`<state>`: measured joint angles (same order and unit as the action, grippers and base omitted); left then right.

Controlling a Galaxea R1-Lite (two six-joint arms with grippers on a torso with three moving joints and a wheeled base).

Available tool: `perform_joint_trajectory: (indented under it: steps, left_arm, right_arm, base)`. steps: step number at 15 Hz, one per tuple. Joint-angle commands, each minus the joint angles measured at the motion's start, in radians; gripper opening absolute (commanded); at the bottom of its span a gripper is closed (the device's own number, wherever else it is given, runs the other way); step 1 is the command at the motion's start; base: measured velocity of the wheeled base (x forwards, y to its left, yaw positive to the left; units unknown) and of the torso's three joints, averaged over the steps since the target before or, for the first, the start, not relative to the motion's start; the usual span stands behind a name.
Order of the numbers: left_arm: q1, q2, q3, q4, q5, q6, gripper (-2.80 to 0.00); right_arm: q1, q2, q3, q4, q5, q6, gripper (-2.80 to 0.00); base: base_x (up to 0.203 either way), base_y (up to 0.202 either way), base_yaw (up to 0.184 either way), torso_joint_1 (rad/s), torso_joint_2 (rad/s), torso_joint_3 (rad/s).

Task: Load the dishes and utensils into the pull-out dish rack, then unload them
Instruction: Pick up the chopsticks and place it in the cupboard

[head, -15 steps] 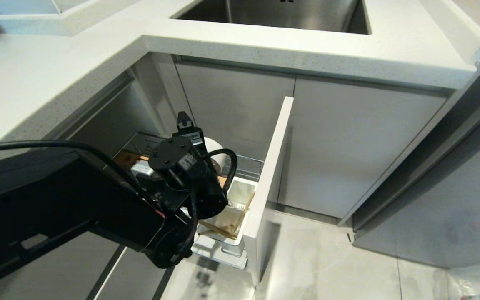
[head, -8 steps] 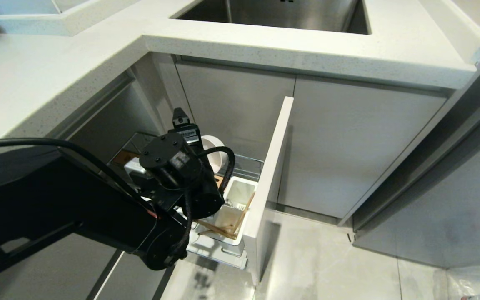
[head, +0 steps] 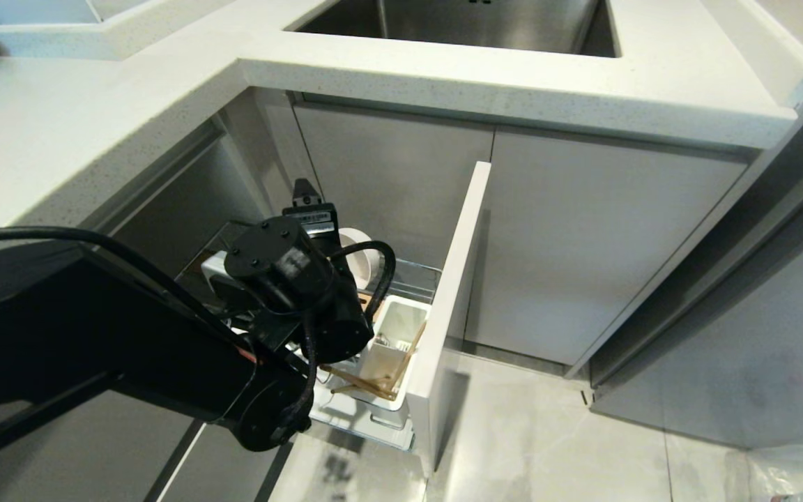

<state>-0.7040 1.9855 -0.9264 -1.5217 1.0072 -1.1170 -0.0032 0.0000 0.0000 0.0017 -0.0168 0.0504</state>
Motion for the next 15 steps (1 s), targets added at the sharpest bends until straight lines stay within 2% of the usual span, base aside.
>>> perform_joint_trajectory:
  steps: [1, 4, 6, 7, 12, 15]
  left_arm:
    - [-0.013, -0.037, 0.001, -0.008, 0.002, 0.030, -2.80]
    - [-0.060, -0.086, 0.016, -0.008, -0.014, 0.139, -2.80]
    - [-0.066, -0.094, 0.019, -0.008, -0.024, 0.199, -2.80]
    - [-0.068, -0.101, 0.020, -0.008, -0.045, 0.251, -2.80]
    - [-0.069, -0.172, 0.032, -0.008, -0.197, 0.577, -2.80]
    - [-0.068, -0.215, 0.032, -0.008, -0.330, 0.718, -2.80]
  right_arm:
    - [0.000, 0.000, 0.002, 0.000, 0.000, 0.000, -2.80]
    - [0.000, 0.000, 0.002, 0.000, 0.000, 0.000, -2.80]
    - [0.000, 0.000, 0.002, 0.000, 0.000, 0.000, -2.80]
    - [0.000, 0.000, 0.002, 0.000, 0.000, 0.000, -2.80]
    - [0.000, 0.000, 0.002, 0.000, 0.000, 0.000, -2.80]
    - [0.000, 0.000, 0.002, 0.000, 0.000, 0.000, -2.80]
  base:
    - [0.000, 0.000, 0.000, 0.000, 0.00, 0.000]
    - [0.000, 0.000, 0.000, 0.000, 0.00, 0.000]
    - [0.000, 0.000, 0.000, 0.000, 0.00, 0.000]
    - [0.000, 0.000, 0.000, 0.000, 0.00, 0.000]
    - [0.000, 0.000, 0.000, 0.000, 0.00, 0.000]
    - [0.000, 0.000, 0.000, 0.000, 0.00, 0.000]
